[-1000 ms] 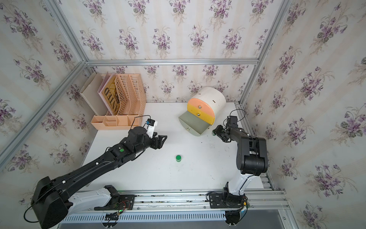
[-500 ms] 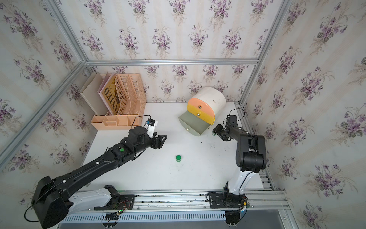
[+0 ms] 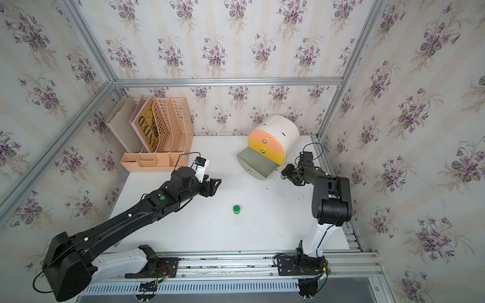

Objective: Put the paint cans in the drawer according to color
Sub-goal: Pick up the paint can at the center of the board.

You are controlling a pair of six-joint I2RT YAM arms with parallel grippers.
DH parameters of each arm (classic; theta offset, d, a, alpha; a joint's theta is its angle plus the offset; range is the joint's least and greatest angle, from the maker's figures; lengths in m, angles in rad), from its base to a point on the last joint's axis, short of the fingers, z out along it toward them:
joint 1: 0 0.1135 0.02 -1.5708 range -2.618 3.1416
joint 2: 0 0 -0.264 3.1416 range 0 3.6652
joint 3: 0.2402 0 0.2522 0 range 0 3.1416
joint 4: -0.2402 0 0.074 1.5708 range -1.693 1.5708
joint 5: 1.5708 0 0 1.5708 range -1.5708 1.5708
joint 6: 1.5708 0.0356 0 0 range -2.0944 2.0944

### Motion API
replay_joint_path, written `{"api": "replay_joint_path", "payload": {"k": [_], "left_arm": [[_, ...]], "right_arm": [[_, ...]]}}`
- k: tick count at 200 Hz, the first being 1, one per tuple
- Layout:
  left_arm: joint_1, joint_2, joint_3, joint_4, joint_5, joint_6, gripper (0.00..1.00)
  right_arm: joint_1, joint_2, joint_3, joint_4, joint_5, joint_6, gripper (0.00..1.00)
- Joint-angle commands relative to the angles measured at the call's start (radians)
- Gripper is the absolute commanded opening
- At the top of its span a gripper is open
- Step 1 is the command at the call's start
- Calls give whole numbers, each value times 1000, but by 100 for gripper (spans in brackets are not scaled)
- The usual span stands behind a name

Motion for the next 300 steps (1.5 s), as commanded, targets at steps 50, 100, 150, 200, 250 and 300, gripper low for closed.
{"api": "replay_joint_path", "payload": {"k": [50, 100, 150, 200, 250, 300], "left_arm": [[1, 3, -2, 21, -10, 2, 76], [1, -7, -8, 19, -10, 1, 76], [2, -12, -11, 21, -6, -3, 76], [1, -20, -14, 15, -15, 2, 75], [1, -18, -17, 16, -13, 2, 75], [1, -12, -21, 21, -12, -1, 75]], "right_arm": [[5, -37, 0, -97, 127, -55, 55], [-2, -59, -7, -121, 131, -69, 54], [7, -45, 38, -121, 88, -45, 56], [19, -23, 44, -114, 91, -45, 59], [19, 1, 55, -130, 134, -60, 50], [16, 9, 89, -173, 183, -89, 46]]}}
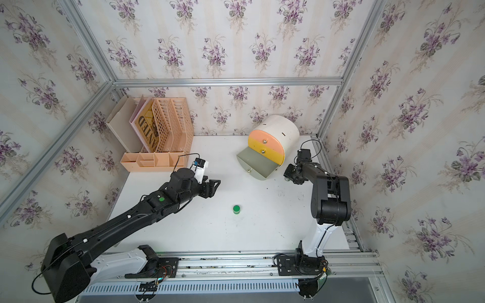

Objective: Put the paint cans in the drawer according to color
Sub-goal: Pick up the paint can at the center of the board, then place the paint can in the drawer.

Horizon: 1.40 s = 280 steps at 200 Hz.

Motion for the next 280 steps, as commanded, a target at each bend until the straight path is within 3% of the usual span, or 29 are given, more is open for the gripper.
{"api": "replay_joint_path", "payload": {"k": [1, 77, 97, 177, 216, 248, 280], "left_arm": [[1, 2, 0, 20, -5, 0, 75], [1, -2, -3, 21, -3, 0, 75], [2, -7, -2, 16, -5, 1, 75], [1, -42, -4, 0, -16, 10, 75], [3, -60, -7, -11, -20, 17, 75], [3, -77, -7, -18, -25, 19, 75], [3, -85, -7, -19, -23, 19, 76]], "right_arm": [[-2, 6, 16, -31, 46, -22, 46], [-2, 23, 13, -30, 28, -35, 41], [-2, 17, 14, -47, 33, -43, 32], [-6, -214, -7, -223, 183, -76, 24], [-6, -380, 5, -298, 125, -75, 25], [4, -518, 43, -336, 7, -84, 24], [66, -583, 67, -347, -67, -74, 24]]}}
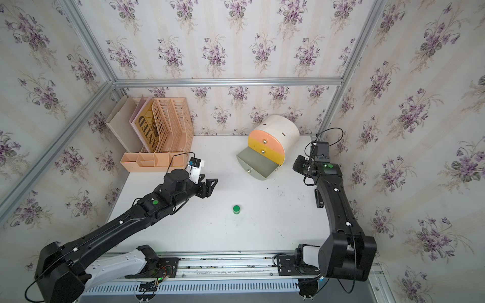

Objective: Put the paint cans in the drawer according to color
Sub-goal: Place the paint can in the drawer.

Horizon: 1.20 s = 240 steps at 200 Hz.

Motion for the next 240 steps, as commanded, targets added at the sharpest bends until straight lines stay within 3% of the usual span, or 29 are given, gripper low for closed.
{"api": "replay_joint_path", "payload": {"k": [1, 85, 151, 240], "left_arm": [[1, -7, 0, -5, -8, 7, 76], [1, -23, 5, -58, -14, 23, 76], [4, -37, 0, -69, -20, 27, 76], [6, -49, -15, -67, -17, 21, 76]], "right_arm": [[46, -25, 13, -28, -79, 4, 24], [371, 61, 33, 143, 46, 125, 25], [414, 146, -4, 244, 187, 206, 25], [420, 280, -26, 354, 216, 242, 26]]}}
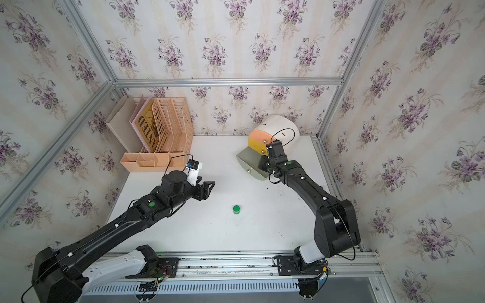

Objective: Put the paint cans in the drawer according to color
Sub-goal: Place the paint can in the drawer.

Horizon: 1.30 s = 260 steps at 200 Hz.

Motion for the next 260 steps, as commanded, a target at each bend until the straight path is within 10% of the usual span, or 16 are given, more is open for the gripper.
{"api": "replay_joint_path", "payload": {"k": [1, 124, 260], "left_arm": [[0, -7, -6, 5, -6, 9, 76], [1, -34, -10, -9, -9, 10, 77], [0, -25, 16, -71, 69, 11, 76]], "right_arm": [[2, 28, 3, 43, 26, 12, 26], [1, 140, -14, 138, 25, -13, 26], [0, 88, 38, 65, 5, -22, 55]]}}
